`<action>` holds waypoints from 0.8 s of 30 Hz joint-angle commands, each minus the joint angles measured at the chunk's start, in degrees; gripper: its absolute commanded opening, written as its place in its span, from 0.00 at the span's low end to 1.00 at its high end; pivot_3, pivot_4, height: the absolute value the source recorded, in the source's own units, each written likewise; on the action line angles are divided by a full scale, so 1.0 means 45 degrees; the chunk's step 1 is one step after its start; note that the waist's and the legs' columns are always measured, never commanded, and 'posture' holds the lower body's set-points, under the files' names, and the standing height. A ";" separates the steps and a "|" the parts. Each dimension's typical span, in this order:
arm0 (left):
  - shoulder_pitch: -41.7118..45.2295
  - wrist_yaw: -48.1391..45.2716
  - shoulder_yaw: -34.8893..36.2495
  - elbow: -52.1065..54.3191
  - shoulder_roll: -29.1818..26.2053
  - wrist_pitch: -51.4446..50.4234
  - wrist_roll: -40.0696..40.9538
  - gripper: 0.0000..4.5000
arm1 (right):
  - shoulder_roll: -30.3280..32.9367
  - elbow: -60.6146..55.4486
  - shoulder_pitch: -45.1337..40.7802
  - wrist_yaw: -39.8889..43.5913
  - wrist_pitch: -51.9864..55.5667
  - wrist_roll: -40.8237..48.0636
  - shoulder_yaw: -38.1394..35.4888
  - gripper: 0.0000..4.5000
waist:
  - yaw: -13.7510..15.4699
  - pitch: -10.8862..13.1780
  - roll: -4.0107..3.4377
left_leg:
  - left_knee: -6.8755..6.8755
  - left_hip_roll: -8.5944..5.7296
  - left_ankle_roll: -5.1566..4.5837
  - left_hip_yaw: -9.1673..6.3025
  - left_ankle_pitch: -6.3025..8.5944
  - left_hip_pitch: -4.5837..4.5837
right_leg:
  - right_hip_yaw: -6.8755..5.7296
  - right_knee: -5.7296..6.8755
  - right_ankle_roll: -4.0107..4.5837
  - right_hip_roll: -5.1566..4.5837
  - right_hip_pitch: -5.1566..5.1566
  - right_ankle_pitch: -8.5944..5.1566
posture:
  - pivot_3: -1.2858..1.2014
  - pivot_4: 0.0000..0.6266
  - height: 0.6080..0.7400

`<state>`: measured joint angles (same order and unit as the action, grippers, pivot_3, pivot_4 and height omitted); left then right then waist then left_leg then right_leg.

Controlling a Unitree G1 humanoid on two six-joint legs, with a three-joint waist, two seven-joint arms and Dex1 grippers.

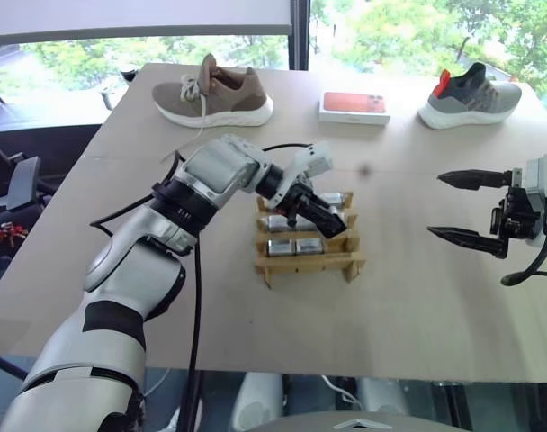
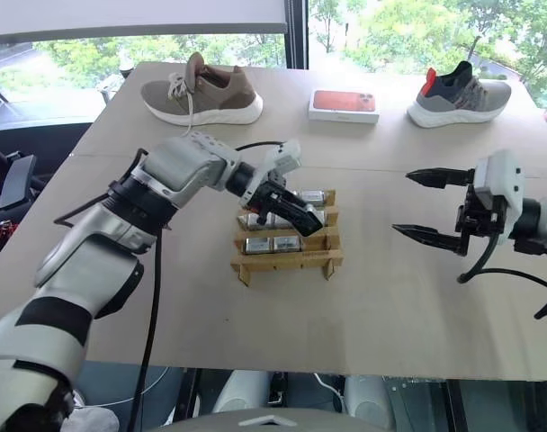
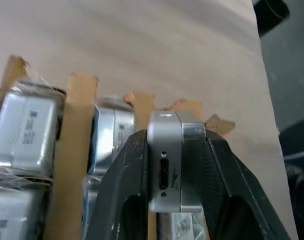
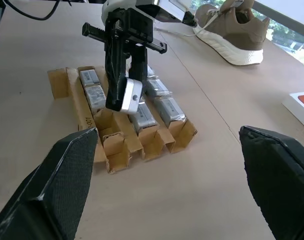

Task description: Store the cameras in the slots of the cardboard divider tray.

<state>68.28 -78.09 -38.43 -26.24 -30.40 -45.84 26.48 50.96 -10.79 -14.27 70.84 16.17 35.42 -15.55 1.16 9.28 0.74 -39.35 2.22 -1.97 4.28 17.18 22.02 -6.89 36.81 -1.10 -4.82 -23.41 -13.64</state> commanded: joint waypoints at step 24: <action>0.0016 -0.1350 0.0057 0.1695 0.1529 0.1376 -0.5088 0.41 | -0.0126 -0.1889 0.1512 -0.1354 -0.0348 0.0056 -0.0771 1.00 | -0.0001 0.0003 0.0008 | -0.0032 0.0002 -0.0024 -0.0054 0.0008 -0.0027 | 0.0028 0.0053 0.0000 -0.0006 0.0006 0.0001 | 0.52 0.24 1.00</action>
<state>69.04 -84.60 -38.93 -26.24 -22.23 -36.89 4.06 50.27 -17.55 -7.48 65.04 15.60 35.15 -16.69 1.16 9.29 0.77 -39.49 2.23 -2.07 4.04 17.21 21.91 -6.76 37.05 -1.10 -4.85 -23.38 -13.64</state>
